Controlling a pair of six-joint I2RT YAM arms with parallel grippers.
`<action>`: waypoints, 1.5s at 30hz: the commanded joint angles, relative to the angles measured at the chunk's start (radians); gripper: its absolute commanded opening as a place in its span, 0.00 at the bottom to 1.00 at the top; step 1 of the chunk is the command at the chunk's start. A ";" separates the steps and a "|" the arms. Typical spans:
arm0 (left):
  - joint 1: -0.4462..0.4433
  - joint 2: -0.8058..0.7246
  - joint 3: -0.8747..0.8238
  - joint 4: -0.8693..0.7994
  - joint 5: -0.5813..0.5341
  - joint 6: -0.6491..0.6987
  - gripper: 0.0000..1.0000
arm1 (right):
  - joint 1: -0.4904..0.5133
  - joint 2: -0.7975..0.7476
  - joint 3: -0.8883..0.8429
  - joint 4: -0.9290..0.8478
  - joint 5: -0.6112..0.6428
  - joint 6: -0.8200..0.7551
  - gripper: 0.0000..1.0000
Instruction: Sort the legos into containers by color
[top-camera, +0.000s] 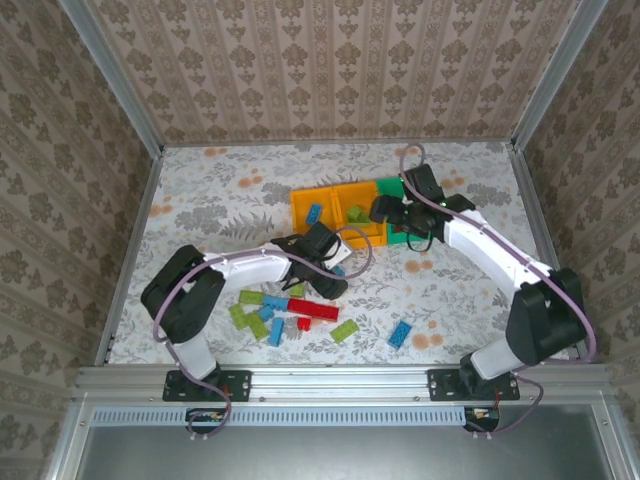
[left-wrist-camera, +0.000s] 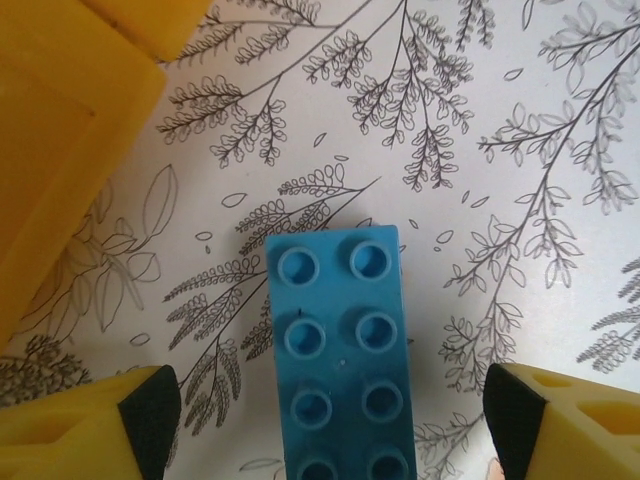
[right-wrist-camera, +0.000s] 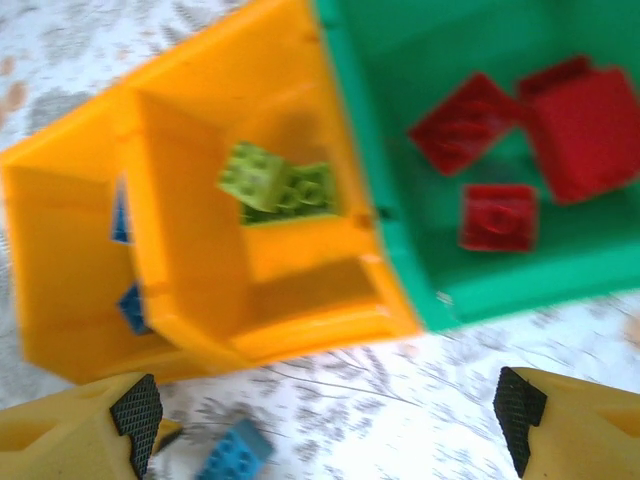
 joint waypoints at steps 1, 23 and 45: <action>-0.010 0.046 0.056 -0.056 0.012 0.041 0.77 | -0.017 -0.124 -0.084 -0.061 0.079 0.030 0.92; 0.200 -0.068 0.271 0.025 0.057 -0.105 0.26 | 0.163 -0.385 -0.508 -0.261 -0.070 0.376 0.79; 0.296 0.143 0.460 -0.065 0.005 -0.239 0.37 | 0.323 -0.138 -0.520 -0.160 -0.137 0.434 0.70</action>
